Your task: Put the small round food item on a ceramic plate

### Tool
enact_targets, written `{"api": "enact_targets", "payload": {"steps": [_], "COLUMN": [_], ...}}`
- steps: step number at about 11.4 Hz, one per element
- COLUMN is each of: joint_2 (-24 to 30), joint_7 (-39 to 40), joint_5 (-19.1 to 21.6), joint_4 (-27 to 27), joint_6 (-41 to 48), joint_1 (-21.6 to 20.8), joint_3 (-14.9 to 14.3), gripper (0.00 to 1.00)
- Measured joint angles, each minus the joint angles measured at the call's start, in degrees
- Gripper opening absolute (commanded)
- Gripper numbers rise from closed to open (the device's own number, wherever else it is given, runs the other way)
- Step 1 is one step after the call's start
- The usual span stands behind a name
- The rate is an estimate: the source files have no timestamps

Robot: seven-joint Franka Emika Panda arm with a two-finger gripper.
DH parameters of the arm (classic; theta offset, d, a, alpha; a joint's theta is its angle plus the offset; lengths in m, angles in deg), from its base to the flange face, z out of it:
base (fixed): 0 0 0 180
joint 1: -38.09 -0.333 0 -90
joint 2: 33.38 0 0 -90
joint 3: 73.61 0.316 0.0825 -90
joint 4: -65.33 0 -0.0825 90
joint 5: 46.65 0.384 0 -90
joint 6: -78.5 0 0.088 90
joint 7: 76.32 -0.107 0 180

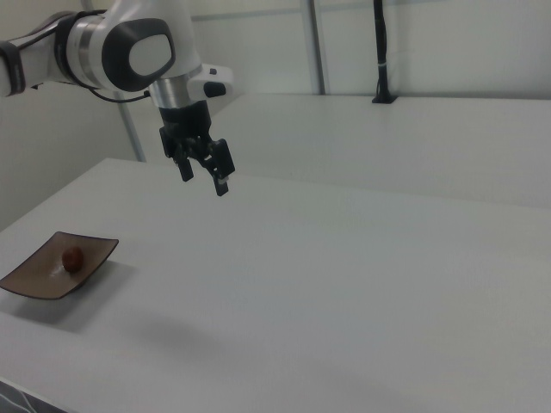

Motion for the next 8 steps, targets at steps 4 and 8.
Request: {"api": "enact_targets", "payload": {"steps": [4, 8], "joint_2": [-0.01, -0.09], "joint_7": [0.48, 3.18], "joint_5": [-0.20, -0.99], "joint_4": [0.00, 0.02], "joint_6": [0.00, 0.00], "joint_1": [0.94, 0.94], "joint_3": [0.07, 0.18], "gripper": [1.00, 1.00]}}
